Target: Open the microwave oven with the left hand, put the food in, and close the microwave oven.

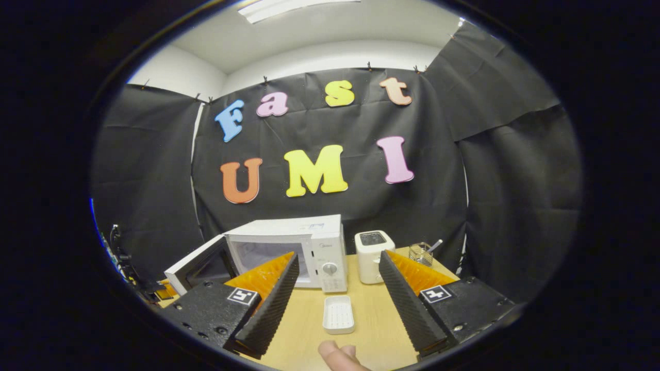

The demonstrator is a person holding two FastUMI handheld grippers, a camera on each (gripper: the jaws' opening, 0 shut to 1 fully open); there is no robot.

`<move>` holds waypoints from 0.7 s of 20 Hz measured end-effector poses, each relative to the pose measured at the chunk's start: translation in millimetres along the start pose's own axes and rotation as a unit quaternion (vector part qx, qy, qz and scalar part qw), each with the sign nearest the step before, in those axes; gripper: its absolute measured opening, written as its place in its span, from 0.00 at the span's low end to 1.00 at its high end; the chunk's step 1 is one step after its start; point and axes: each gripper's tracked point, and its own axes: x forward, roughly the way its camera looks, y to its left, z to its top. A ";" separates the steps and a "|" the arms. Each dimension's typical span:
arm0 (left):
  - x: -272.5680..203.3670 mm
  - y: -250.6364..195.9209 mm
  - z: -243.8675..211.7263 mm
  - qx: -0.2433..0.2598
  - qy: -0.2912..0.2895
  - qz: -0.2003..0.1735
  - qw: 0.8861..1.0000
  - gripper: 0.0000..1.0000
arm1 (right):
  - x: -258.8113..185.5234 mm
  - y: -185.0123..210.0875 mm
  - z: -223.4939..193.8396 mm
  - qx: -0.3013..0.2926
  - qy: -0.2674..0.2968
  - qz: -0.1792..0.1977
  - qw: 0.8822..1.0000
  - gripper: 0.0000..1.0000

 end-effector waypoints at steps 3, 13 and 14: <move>16.8 -23.5 6.9 0.004 -0.013 -0.020 1.000 0.00 | 0.4 -10.3 6.2 -0.020 -0.005 -0.016 1.000 0.99; 86.3 -111.8 7.5 0.005 -0.006 -0.109 0.994 0.00 | 5.5 -52.1 19.1 -0.049 -0.005 -0.060 0.997 0.99; 91.7 -119.4 7.0 0.007 -0.002 -0.113 0.994 0.00 | 7.2 -54.2 20.5 -0.050 -0.005 -0.058 0.997 0.99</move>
